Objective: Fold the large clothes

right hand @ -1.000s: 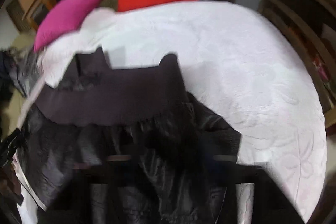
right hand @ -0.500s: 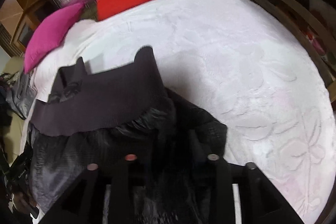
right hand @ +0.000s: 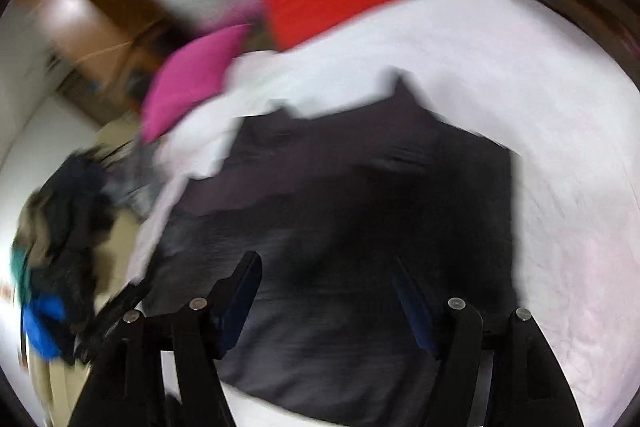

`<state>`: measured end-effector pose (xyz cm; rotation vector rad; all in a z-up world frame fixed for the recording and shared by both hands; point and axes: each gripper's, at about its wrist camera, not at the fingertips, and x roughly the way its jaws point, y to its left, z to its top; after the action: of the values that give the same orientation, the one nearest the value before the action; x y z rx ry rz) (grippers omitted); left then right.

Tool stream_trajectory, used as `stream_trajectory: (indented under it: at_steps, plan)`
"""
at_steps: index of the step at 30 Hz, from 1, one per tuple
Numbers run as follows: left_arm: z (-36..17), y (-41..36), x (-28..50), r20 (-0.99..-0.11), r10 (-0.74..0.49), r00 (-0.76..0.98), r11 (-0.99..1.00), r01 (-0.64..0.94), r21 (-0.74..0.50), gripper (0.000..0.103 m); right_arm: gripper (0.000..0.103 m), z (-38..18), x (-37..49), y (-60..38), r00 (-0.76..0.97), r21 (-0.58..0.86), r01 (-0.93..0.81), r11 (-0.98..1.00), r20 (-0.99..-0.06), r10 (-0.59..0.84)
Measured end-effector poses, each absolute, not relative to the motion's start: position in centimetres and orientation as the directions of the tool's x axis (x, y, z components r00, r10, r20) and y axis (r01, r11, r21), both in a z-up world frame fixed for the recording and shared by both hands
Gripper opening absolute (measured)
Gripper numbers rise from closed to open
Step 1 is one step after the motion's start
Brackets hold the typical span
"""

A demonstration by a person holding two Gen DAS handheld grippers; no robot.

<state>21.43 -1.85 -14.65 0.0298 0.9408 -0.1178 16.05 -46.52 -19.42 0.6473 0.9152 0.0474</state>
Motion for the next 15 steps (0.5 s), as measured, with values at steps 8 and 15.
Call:
stream_trajectory:
  at_steps: [8, 15]
  plan:
    - [-13.3, -0.7, 21.7, -0.787, -0.097, 0.609, 0.995, 0.068, -0.070, 0.077, 0.071, -17.2, 15.6, -46.6, 0.668, 0.568, 0.167, 0.806, -0.666, 0.331]
    - [-13.3, -1.7, 24.5, -0.786, -0.119, 0.607, 0.993, 0.089, -0.081, 0.077, 0.071, -17.9, 20.8, -46.7, 0.648, 0.624, 0.132, 0.770, -0.643, 0.409]
